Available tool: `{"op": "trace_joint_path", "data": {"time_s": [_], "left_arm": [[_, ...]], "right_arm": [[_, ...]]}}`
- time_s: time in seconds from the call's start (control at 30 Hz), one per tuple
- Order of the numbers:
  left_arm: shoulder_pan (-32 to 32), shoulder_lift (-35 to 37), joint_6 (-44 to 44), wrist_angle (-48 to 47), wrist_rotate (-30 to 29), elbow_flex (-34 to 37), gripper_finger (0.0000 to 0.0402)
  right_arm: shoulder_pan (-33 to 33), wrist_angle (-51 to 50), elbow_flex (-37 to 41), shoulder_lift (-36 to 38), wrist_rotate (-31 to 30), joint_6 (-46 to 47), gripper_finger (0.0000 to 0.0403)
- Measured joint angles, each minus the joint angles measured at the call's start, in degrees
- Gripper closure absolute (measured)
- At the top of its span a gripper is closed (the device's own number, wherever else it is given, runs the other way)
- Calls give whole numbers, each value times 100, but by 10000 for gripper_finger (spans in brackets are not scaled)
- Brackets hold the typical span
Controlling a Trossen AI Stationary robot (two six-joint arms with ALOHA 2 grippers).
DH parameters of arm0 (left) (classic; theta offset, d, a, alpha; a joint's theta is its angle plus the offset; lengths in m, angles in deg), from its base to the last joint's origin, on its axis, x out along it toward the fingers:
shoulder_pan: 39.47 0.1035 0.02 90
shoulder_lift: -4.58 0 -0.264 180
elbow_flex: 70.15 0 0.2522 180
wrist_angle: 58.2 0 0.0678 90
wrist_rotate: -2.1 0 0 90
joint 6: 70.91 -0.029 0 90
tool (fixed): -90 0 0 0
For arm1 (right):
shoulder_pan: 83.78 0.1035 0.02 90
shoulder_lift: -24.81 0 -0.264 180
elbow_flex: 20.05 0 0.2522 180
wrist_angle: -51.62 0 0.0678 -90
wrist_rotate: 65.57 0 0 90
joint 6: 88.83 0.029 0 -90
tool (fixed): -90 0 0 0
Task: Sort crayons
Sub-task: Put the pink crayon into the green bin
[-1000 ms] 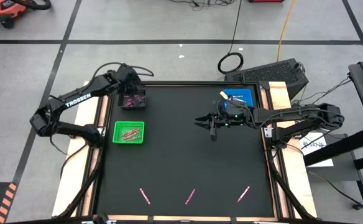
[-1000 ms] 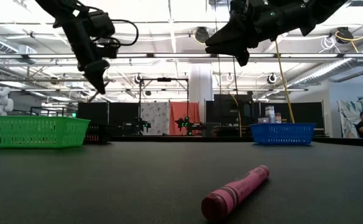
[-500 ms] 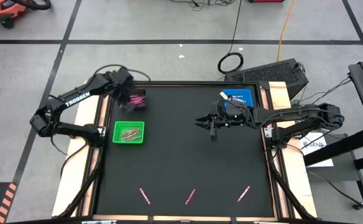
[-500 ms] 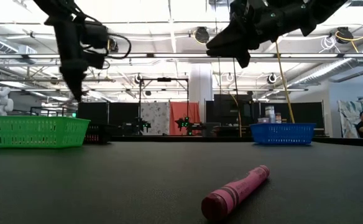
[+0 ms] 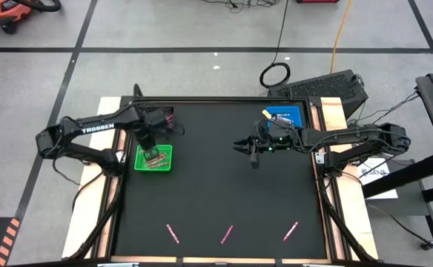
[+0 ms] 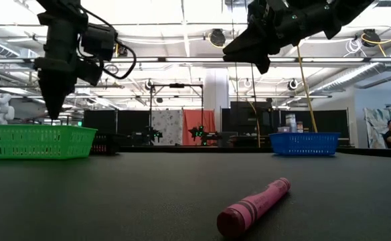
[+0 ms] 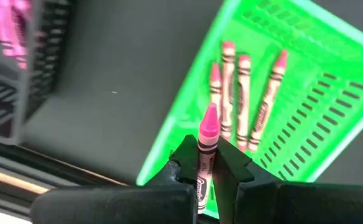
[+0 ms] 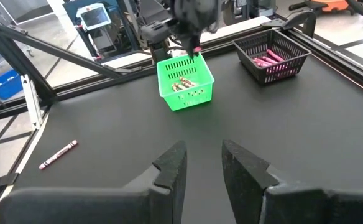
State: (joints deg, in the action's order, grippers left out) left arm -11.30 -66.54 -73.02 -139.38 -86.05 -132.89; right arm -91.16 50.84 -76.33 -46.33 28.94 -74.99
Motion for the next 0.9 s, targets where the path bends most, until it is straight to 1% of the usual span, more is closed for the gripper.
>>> {"op": "trace_joint_path", "data": {"time_s": [0.13,0.27,0.4,0.5,0.63,0.9], "left_arm": [[-416,0,333,148,49,98,385],[-769,0,604,470,307,258,385],[-1021,-2,632,764,313,569,385],[-1113,-4,642,1061,313,786,385],[-1123,-2,768,1319,255,785,382],[-1123,-4,785,1269,131,786,336]], "right_arm": [[0,2,0,0,-1,0,314],[0,0,0,0,-2,0,314],[0,0,0,0,0,0,314],[0,0,0,0,-1,0,314],[0,-3,0,0,-1,0,314],[0,-3,0,0,-2,0,314]]}}
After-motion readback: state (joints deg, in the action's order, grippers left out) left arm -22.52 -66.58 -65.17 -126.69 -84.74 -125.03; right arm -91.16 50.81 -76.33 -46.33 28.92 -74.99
